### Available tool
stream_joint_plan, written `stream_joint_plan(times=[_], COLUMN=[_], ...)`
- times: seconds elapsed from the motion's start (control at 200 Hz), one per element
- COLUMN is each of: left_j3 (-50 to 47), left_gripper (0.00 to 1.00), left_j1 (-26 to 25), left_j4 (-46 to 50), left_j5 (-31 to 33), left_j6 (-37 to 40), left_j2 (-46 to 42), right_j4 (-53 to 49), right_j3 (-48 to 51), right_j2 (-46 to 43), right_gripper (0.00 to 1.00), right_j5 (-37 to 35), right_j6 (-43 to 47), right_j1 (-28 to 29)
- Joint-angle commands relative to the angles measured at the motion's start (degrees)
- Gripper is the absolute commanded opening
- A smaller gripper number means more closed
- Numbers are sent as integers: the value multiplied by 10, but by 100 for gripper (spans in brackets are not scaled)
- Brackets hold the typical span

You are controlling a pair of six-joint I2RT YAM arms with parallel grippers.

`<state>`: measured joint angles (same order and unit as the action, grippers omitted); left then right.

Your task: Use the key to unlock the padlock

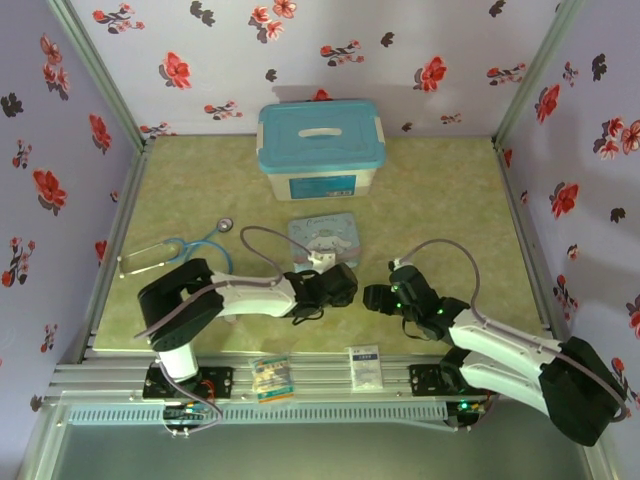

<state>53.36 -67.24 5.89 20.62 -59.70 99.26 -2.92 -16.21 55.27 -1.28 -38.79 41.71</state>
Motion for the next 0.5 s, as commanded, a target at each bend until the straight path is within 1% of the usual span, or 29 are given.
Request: stream_joint_plan(times=[0.0, 0.1, 0.23, 0.275, 0.335, 0.4, 0.495], left_j3=[-24, -54, -83, -99, -128, -160, -195], left_gripper=[67, 69, 71, 71, 71, 70, 70], left_j1=[-1, 7, 16, 21, 26, 28, 36], left_j4=[-7, -22, -11, -11, -37, -62, -89], left_j5=[29, 33, 41, 41, 41, 42, 34], left_j6=[16, 17, 26, 23, 18, 11, -3], left_j2=[-89, -155, -220, -238, -263, -290, -306], right_j4=[11, 25, 56, 61, 77, 107, 130], right_j3=[-35, -57, -93, -106, -119, -126, -141], right_j2=[24, 65, 139, 163, 190, 211, 239], right_gripper=[66, 72, 77, 75, 73, 72, 71], right_j5=[6, 19, 51, 47, 43, 53, 74], right_j6=[7, 8, 4, 3, 7, 13, 14], right_j1=[-4, -4, 4, 11, 22, 27, 26])
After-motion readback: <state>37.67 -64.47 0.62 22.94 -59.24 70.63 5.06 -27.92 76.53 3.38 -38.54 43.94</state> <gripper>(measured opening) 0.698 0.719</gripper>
